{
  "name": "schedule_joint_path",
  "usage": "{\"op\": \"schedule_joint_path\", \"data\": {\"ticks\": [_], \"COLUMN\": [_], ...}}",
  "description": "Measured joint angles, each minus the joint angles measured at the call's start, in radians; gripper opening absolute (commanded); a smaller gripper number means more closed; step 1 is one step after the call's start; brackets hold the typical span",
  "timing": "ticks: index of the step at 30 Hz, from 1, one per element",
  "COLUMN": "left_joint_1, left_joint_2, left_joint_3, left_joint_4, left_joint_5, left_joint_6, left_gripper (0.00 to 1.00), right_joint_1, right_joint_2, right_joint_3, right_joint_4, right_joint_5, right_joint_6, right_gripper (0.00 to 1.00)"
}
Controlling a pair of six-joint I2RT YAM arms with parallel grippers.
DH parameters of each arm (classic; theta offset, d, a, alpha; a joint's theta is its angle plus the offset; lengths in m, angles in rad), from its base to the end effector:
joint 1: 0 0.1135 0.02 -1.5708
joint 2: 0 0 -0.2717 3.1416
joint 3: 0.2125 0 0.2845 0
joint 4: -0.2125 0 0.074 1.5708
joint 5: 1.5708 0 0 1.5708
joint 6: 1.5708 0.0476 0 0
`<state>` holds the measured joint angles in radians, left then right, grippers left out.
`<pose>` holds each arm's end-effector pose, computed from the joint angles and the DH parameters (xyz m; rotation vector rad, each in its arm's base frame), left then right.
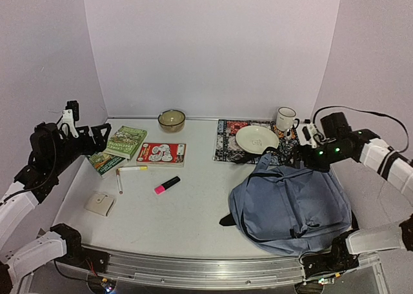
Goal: Pack the student bag
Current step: Move the student bag to the center of the board.
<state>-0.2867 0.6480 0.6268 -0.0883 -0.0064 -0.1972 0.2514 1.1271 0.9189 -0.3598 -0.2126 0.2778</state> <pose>0.1953 -0.0573 0.3183 0.0709 1.6914 -0.3582 0.2779 0.0817 0.2953 -0.0982 2.1702 0.5342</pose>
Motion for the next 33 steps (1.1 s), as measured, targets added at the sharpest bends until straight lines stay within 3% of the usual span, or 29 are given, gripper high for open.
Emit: {"op": "schedule_joint_path", "data": {"ticks": [5,13,17,24,26,29,33], "left_joint_1": [0.0,0.0,0.0,0.0,-0.001,-0.026,-0.155], "left_joint_2": [0.03,0.076,0.081,0.143,0.175,0.223,0.279], "left_joint_3": [0.005,0.009,0.009,0.02,0.027,0.032,0.035], "left_joint_4": [-0.012,-0.018,-0.018,-0.018,-0.017,-0.018,-0.021], "left_joint_5": [0.025,0.088,0.13,0.204,0.233,0.261,0.253], "left_joint_6": [-0.013,-0.02,-0.021,-0.054,-0.078,-0.133,-0.209], "left_gripper": [0.99,0.99,0.99,0.99,0.99,0.99,0.99], "right_joint_1": [0.144,0.158,0.166,0.215,0.243,0.291,0.384], "right_joint_2": [0.167,0.284,0.328,0.392,0.393,0.393,0.394], "right_joint_3": [0.006,0.003,-0.02,-0.051,-0.051,-0.04,0.011], "right_joint_4": [-0.055,-0.085,-0.074,-0.046,-0.043,-0.045,-0.048], "right_joint_5": [0.115,0.234,0.253,0.27,0.278,0.285,0.29], "right_joint_6": [0.06,0.107,0.118,0.145,0.156,0.188,0.245], "right_gripper": [0.97,0.81,0.62,0.07,0.0,0.0,0.0]}}
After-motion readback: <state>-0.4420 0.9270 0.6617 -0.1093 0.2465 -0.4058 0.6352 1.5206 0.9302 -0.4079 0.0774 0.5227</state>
